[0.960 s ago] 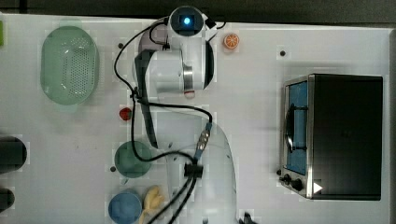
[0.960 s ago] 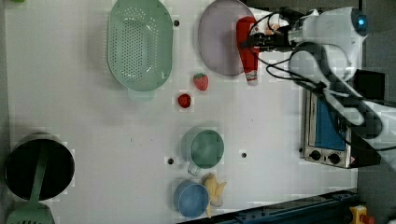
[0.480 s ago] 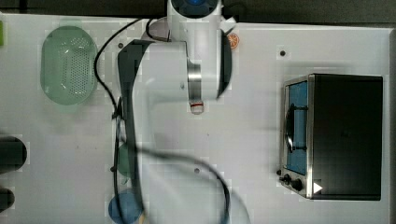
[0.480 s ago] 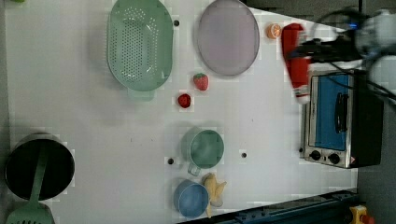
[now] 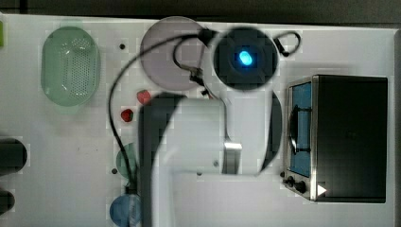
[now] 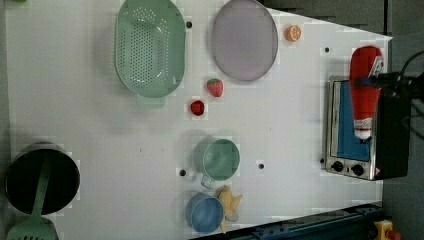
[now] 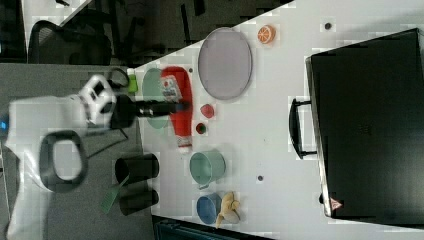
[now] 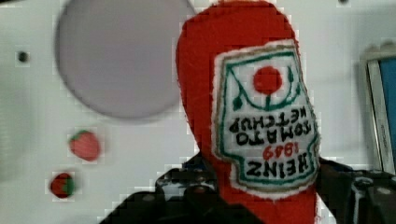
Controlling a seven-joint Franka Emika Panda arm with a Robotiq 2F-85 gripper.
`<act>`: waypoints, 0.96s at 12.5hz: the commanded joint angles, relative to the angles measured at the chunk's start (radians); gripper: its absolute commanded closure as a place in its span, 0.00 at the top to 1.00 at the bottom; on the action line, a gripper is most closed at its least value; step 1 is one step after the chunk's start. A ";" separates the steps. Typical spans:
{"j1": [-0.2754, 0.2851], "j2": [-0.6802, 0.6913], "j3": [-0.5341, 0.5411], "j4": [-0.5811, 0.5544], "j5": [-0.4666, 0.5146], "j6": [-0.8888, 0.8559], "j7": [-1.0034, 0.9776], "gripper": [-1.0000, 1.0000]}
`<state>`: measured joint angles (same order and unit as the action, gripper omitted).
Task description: Pick ketchup from plate and place it on table.
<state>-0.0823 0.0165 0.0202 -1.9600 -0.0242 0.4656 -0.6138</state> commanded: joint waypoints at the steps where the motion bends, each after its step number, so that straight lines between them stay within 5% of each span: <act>1: -0.025 0.063 0.001 -0.197 0.029 0.106 -0.017 0.63; 6: -0.020 0.123 0.001 -0.406 0.079 0.452 -0.017 0.63; 12: -0.018 0.274 0.013 -0.442 0.079 0.656 -0.014 0.63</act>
<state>-0.1031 0.3315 0.0235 -2.4277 0.0529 1.0928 -0.6138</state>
